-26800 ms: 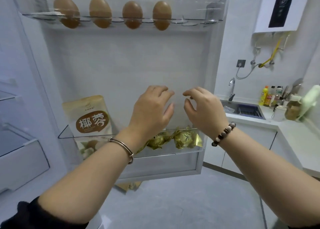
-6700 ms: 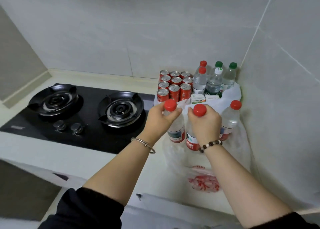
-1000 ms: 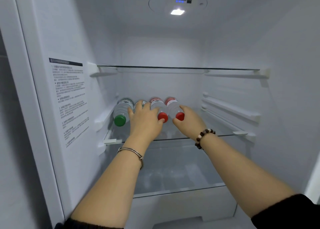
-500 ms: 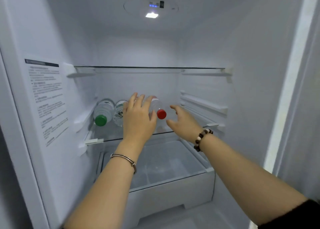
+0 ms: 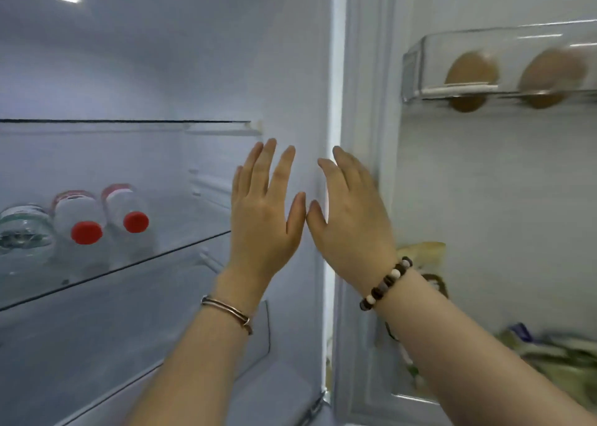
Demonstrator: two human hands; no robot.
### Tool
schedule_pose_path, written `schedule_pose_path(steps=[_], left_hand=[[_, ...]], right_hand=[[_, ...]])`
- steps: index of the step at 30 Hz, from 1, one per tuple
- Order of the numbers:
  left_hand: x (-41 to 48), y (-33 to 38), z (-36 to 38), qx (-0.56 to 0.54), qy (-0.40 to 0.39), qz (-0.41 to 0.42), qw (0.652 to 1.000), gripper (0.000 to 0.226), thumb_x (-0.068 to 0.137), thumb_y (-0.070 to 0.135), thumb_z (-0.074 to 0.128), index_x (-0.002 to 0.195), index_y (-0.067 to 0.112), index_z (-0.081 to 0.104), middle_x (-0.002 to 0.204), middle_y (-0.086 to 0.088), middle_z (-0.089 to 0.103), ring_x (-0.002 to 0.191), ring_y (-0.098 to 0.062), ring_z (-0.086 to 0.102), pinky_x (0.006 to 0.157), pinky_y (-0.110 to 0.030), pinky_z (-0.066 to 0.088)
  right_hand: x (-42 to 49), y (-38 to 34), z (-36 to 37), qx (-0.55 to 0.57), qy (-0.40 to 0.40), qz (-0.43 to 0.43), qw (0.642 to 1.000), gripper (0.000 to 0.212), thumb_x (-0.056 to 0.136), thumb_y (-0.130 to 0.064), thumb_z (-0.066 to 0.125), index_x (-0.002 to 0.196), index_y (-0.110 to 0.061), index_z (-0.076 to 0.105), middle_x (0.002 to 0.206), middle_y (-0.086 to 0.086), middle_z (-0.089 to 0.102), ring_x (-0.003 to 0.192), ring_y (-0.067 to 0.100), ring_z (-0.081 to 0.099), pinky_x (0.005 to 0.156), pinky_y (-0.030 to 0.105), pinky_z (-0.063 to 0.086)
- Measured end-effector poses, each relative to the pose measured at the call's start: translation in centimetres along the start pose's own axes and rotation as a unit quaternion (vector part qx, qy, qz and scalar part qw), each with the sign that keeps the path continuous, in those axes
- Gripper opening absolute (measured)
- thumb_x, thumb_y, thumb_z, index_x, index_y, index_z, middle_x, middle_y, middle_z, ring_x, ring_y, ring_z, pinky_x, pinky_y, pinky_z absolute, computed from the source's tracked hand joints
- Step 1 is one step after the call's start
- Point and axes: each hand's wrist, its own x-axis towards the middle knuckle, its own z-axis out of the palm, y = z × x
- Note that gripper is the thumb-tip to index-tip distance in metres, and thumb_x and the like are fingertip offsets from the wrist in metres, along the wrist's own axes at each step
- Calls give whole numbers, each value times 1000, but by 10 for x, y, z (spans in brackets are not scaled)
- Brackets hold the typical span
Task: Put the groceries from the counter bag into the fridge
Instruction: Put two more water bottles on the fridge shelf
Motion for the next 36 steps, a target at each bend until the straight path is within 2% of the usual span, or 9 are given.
schedule_pose_path(steps=[2,5,9,15,20,28,36], left_hand=[[2,28,17,-36,2,15,999,49,98,31,35,141,11,32,148,-17,34,141,-29,24,112,-50,27],[2,75,33,-81,13,39,996,49,97,31,34,140,9,34,147,-19,35,140,-31,26,113,-49,27],[-5,145,45,-117,8,60,991,49,94,26,38,139,8,34,146,-20,36,139,-33,26,113,-49,26],[-18,280,73,-164,-20,74,983,48,96,30,36,139,11,35,148,-17,34,141,-31,24,110,-54,27],[-30,409,107,-209,-46,90,973,49,93,30,40,139,12,37,148,-17,34,140,-31,24,109,-54,27],[-60,621,155,-329,-117,127,928,52,93,35,38,141,14,35,151,-15,30,143,-30,19,112,-55,22],[-109,815,201,-438,-212,192,852,58,91,41,35,145,19,29,155,-13,23,145,-29,10,114,-53,11]], right_hand=[[-13,14,-30,-28,28,-35,999,39,85,-13,52,121,2,55,131,22,52,123,34,49,101,45,44],[-36,38,-77,-73,73,-58,993,35,85,-10,52,116,3,58,126,21,56,120,34,50,99,45,44],[-64,81,-138,-139,82,-1,987,41,81,-12,54,121,1,56,129,20,54,122,34,47,100,46,42],[-122,156,-235,-236,58,45,969,45,83,-18,53,125,-1,53,134,19,51,127,33,43,103,48,40],[-182,224,-331,-319,58,92,942,49,84,-24,43,127,-2,51,137,18,48,129,32,39,104,50,38],[-286,308,-492,-465,39,208,860,52,85,-28,41,131,-4,48,139,18,46,132,32,38,107,50,34],[-393,371,-615,-578,41,331,745,53,88,-32,36,132,-4,45,141,19,43,133,32,37,109,48,30]])
